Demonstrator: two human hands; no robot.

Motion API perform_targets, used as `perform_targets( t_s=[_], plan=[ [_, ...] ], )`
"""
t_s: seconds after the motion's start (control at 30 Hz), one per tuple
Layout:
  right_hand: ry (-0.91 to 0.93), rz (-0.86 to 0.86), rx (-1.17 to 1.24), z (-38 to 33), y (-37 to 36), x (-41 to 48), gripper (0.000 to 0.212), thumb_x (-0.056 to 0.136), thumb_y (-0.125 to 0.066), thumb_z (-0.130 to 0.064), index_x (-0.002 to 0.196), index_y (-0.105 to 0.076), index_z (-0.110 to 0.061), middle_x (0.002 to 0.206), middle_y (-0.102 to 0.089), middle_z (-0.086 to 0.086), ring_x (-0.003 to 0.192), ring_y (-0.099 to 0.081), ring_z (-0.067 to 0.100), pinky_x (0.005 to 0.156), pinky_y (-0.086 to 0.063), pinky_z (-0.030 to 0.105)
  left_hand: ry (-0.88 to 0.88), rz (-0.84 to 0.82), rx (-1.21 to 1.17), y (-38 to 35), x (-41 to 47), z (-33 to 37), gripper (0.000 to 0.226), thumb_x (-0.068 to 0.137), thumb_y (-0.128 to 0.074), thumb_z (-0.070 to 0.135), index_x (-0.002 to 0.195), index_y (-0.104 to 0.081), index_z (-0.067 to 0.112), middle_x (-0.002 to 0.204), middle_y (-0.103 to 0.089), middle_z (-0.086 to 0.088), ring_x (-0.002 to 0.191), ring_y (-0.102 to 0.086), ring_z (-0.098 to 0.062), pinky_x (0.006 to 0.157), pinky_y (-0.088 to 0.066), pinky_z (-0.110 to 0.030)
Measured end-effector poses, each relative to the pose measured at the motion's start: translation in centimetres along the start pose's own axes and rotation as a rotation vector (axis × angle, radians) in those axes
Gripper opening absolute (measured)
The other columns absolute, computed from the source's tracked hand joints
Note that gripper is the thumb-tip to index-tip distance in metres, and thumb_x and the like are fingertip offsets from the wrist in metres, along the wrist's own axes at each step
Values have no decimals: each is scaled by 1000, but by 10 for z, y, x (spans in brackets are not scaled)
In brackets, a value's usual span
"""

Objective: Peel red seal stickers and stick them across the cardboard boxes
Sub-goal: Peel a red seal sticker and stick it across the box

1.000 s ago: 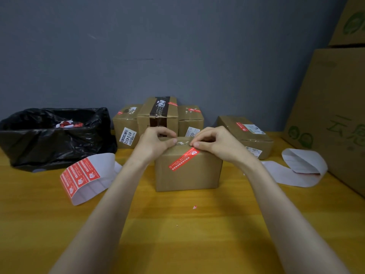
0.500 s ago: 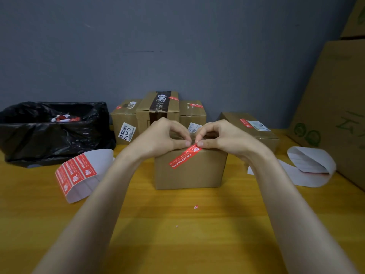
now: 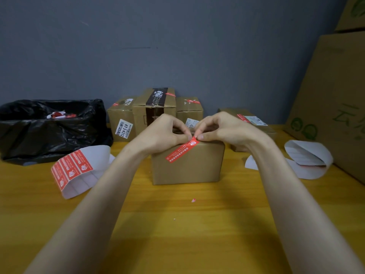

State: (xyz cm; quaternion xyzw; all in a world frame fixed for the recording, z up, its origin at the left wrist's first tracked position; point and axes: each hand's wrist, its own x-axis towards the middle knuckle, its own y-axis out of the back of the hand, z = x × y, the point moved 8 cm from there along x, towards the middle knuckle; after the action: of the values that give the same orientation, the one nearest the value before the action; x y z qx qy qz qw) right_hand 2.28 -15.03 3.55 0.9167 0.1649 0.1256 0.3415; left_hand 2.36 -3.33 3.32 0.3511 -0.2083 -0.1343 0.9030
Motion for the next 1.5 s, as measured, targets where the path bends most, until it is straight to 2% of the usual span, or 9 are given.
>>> perform_targets(
  t_s=[0.17,0.27,0.57,0.7,0.93,1.1,1.23,1.33,1.5],
  plan=[
    [2,-25,-58,-4,-2,-2,15,82,-69,-14,72,-69,-24,103,-64,-4,104,-57,10,95,-46,28,3,17,-57,4,-2,0,10,81,-71,20,72,-71,25,92,-71,4,89,-63,-5,80,-49,-19],
    [10,-11,-100,-6,-4,-1,16,85,-67,-14,72,-67,-23,103,-63,-1,103,-57,12,94,-47,32,8,10,-75,7,-2,-1,6,81,-70,18,78,-73,23,93,-72,5,91,-64,-5,83,-50,-20],
    [8,-56,-138,-8,-7,-4,9,89,-61,-15,82,-67,-14,103,-64,9,99,-59,18,86,-50,32,-10,-5,-58,9,-2,-5,17,80,-69,5,84,-72,22,99,-70,3,97,-63,-6,93,-49,-24],
    [-4,-49,-114,-7,-6,-3,9,88,-62,-15,80,-67,-16,100,-67,7,94,-61,14,82,-50,27,-16,-23,-67,8,-3,-4,16,81,-68,4,85,-72,18,102,-70,1,95,-61,0,88,-46,-13],
    [-4,16,-26,-4,0,-2,6,85,-65,-7,86,-69,-10,91,-66,-1,89,-60,8,80,-50,19,12,-23,-100,7,-3,-6,7,83,-67,22,85,-74,23,98,-71,4,94,-64,-6,85,-50,-20],
    [-12,102,-77,-3,12,-3,10,83,-67,-6,85,-70,-15,91,-67,-4,93,-62,8,84,-50,21,-14,-32,-107,6,-3,-2,12,80,-70,11,74,-72,22,95,-71,6,92,-64,-4,82,-48,-14],
    [-21,52,-173,-11,7,-5,6,82,-69,-15,80,-73,-20,87,-68,-7,88,-60,6,83,-49,23,-12,-35,-95,6,-2,-2,10,80,-70,11,76,-73,20,96,-70,7,92,-63,-3,81,-48,-12],
    [-51,22,-247,-13,0,-3,4,83,-69,-17,82,-73,-19,89,-67,-6,88,-58,8,78,-49,23,-24,-50,-96,7,-2,-2,14,81,-68,5,79,-72,18,96,-68,9,91,-61,2,77,-46,-4],
    [-69,-6,-333,-15,-4,-4,9,89,-62,-18,86,-70,-18,89,-61,-8,82,-53,5,70,-45,18,-24,-61,-89,7,-1,-4,17,81,-67,4,81,-72,21,96,-66,11,95,-61,0,83,-47,-11]
  ],
)
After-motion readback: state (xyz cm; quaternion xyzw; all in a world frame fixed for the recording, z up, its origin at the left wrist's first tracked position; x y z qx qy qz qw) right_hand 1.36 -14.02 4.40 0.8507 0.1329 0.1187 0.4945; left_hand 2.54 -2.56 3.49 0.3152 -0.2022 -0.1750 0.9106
